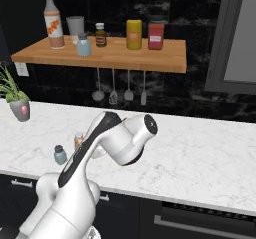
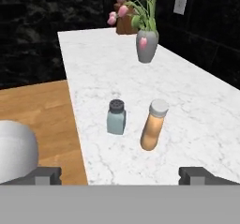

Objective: Put the shaker and condiment bottle from the counter next to their counterparts in the cabinet.

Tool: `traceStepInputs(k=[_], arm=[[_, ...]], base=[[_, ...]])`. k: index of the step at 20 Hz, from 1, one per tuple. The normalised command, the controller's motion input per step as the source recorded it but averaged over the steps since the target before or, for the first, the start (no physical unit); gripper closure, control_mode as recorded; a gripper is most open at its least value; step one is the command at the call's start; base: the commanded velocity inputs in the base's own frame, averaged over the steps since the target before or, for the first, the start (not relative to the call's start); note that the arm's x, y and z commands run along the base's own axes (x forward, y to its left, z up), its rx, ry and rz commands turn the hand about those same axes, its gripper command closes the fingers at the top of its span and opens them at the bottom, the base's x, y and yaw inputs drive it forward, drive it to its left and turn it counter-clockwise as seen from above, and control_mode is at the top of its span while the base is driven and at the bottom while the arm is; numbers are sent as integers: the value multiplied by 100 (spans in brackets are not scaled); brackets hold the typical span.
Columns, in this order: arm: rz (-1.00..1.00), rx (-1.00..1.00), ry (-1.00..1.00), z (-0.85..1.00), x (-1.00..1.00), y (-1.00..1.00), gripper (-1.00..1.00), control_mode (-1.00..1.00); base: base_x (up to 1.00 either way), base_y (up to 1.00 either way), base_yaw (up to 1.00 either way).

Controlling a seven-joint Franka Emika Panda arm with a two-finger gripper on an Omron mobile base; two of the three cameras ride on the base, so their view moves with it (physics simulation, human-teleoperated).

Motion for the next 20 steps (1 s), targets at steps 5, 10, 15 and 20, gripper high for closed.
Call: traceStepInputs(k=[5, 10, 15, 20], arm=[[0, 1, -4, -59, 28, 14, -100, -100], [0, 4, 0, -22, 53, 9, -100, -100], [0, 4, 0, -27, 23, 3, -100, -100], [0, 0, 0, -43, 24, 14, -100, -100]], base=[[0, 0, 0], [0, 0, 0], [0, 0, 0], [0, 0, 0]])
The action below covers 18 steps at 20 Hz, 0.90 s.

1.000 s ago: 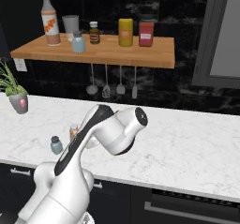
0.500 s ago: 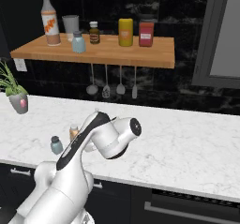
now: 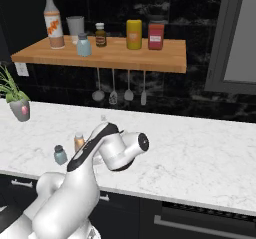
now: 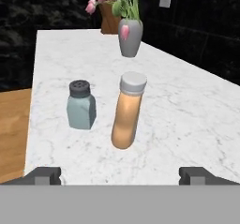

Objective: Put the shaker and condiment bottle from the counter next to their counterparts in the cabinet.

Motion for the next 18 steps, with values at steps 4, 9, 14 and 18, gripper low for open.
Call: traceStepInputs(k=[4, 9, 14, 18], arm=[[0, 0, 0, -36, 55, 20, -100, -100], [0, 2, 0, -7, 15, 1, -100, -100], [0, 1, 0, 0, 0, 7, -100, -100], [0, 0, 0, -3, 0, 26, -100, -100]], base=[[0, 0, 0], [0, 0, 0], [0, 0, 0], [0, 0, 0]])
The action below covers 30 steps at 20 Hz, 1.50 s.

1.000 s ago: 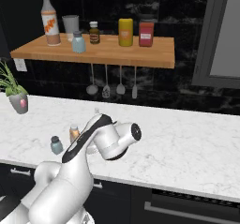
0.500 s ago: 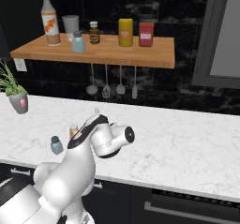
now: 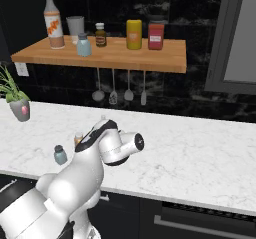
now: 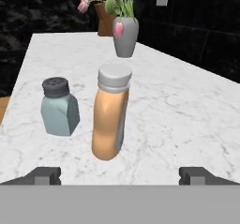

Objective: Put the shaker and condiment bottle from the counter next to their counterparts in the cabinet.

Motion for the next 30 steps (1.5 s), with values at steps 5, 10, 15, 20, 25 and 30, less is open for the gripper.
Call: traceStepInputs(k=[5, 10, 15, 20, 25, 30], arm=[[0, 0, 0, 0, 0, 31, -100, -100], [0, 0, 0, 0, 0, 28, -100, -100], [0, 0, 0, 0, 0, 21, -100, -100], [0, 0, 0, 0, 4, 24, -100, -100], [0, 0, 1, -9, 23, 14, -100, -100], [0, 0, 0, -25, 19, 14, -100, -100]], base=[[0, 0, 0], [0, 0, 0], [0, 0, 0], [0, 0, 0], [0, 0, 0], [0, 0, 0]])
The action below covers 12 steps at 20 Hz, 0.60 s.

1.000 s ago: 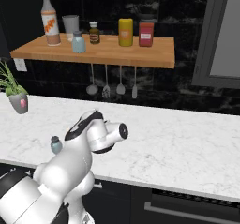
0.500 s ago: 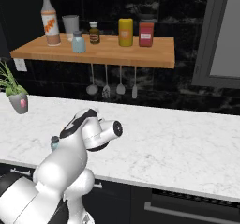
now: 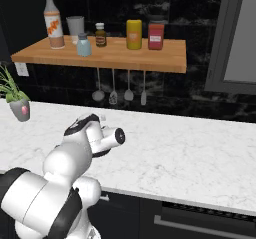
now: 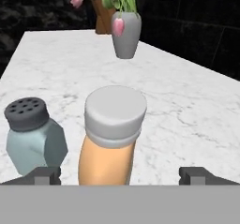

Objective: Put the shaker and condiment bottle from the counter next to their counterparts in the cabinet.

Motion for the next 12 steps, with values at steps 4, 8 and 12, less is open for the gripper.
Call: traceStepInputs(k=[4, 8, 12], arm=[[0, 0, 0, -30, 10, 20, -100, -100], [0, 0, 0, -26, 2, 22, -100, -100], [-1, 0, 0, -25, 0, 24, 100, -100]], base=[[0, 0, 0], [0, 0, 0], [0, 0, 0]])
